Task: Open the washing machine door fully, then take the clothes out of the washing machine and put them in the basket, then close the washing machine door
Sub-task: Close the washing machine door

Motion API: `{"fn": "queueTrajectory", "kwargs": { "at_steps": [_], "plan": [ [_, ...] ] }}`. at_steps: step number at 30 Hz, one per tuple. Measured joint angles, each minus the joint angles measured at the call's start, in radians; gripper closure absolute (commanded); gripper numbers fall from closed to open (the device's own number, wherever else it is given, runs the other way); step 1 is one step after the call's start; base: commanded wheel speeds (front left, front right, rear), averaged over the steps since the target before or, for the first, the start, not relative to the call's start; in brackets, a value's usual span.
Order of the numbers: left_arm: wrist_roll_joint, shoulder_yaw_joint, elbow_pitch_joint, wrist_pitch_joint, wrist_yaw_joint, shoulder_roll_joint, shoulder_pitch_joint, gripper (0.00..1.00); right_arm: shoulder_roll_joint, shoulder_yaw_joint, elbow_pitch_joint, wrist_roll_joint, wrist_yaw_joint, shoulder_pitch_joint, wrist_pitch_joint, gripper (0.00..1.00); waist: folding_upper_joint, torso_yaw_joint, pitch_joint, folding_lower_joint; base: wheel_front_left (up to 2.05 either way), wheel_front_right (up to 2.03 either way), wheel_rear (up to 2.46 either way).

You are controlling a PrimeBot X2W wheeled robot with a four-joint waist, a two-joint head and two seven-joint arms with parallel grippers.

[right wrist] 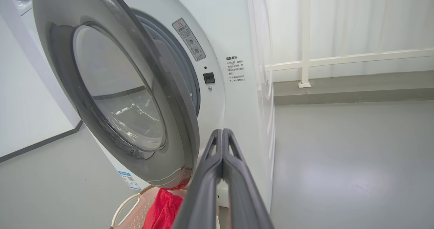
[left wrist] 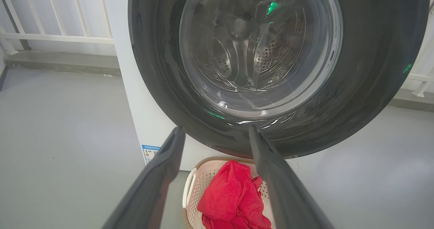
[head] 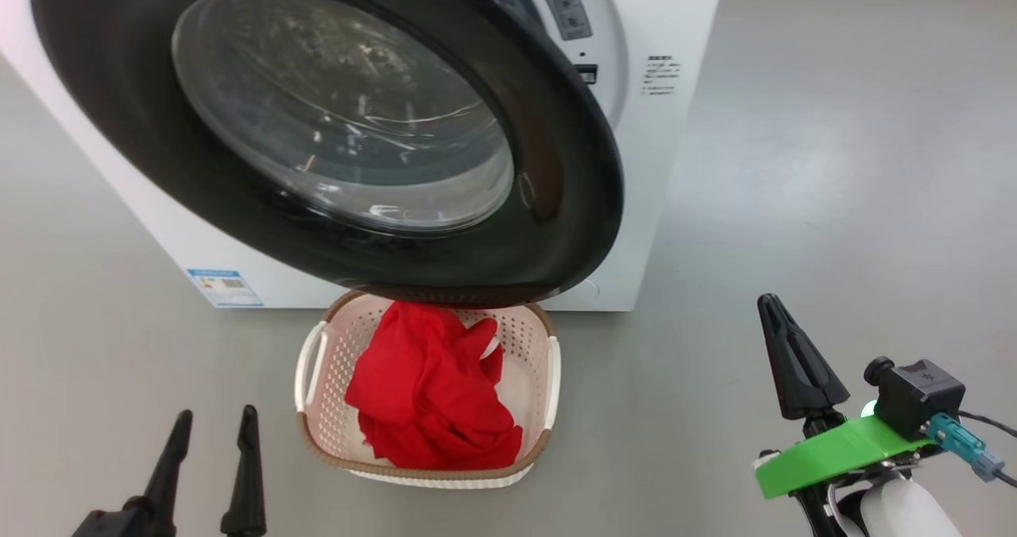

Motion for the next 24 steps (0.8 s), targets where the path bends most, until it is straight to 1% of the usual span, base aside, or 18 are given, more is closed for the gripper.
{"fn": "queueTrajectory", "kwargs": {
  "at_steps": [5,9,18,24],
  "plan": [
    [-0.004,-0.036,0.000,0.000,0.000,-0.001,-0.011,0.00,0.001,0.017,0.035,0.000,0.000,-0.044,0.000,1.00,0.0000,0.039,0.008,0.0000,0.00,0.00,0.00],
    [-0.028,-0.058,-0.001,0.000,0.000,-0.001,-0.023,0.00,0.004,0.035,0.054,0.002,0.000,-0.096,0.000,1.00,0.0000,0.068,0.019,0.0000,0.00,0.00,0.00],
    [-0.064,-0.123,-0.011,0.000,0.003,-0.002,-0.081,0.00,0.001,0.066,0.096,0.011,0.000,-0.230,0.000,1.00,0.0000,0.117,0.076,0.0000,0.00,0.00,0.00],
    [-0.078,-0.155,-0.018,0.000,0.021,-0.003,-0.104,0.00,-0.006,0.070,0.128,0.011,0.000,-0.302,0.000,1.00,0.0000,0.144,0.121,0.0000,0.00,0.00,0.00]
  ]
}}
